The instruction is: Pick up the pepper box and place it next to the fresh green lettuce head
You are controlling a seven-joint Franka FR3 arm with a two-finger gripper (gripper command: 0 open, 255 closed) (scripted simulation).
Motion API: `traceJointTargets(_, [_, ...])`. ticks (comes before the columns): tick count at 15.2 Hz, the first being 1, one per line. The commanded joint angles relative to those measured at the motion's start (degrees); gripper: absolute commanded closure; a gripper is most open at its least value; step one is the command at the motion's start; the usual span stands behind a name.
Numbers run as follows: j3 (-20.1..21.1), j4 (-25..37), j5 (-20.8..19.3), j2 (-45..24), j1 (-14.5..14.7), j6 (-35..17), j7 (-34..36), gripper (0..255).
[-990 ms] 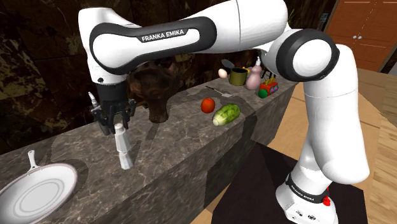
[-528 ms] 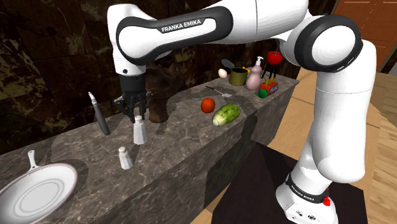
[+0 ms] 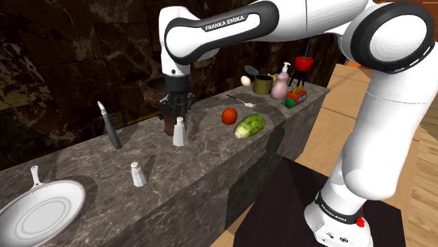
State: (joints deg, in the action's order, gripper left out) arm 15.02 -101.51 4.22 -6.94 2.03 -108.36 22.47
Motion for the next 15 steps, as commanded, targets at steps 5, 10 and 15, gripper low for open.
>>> traceJointTargets(5, [-3.4, -6.9, 1.7, 5.9, -4.4, -0.3, -8.4, 255])
traceJointTargets(10, [-6.8, -10.4, 2.1, 9.0, -7.8, -0.1, -15.3, 255])
traceJointTargets(15, [-10.5, -12.3, 1.9, 10.8, -11.0, 0.4, -22.1, 255])
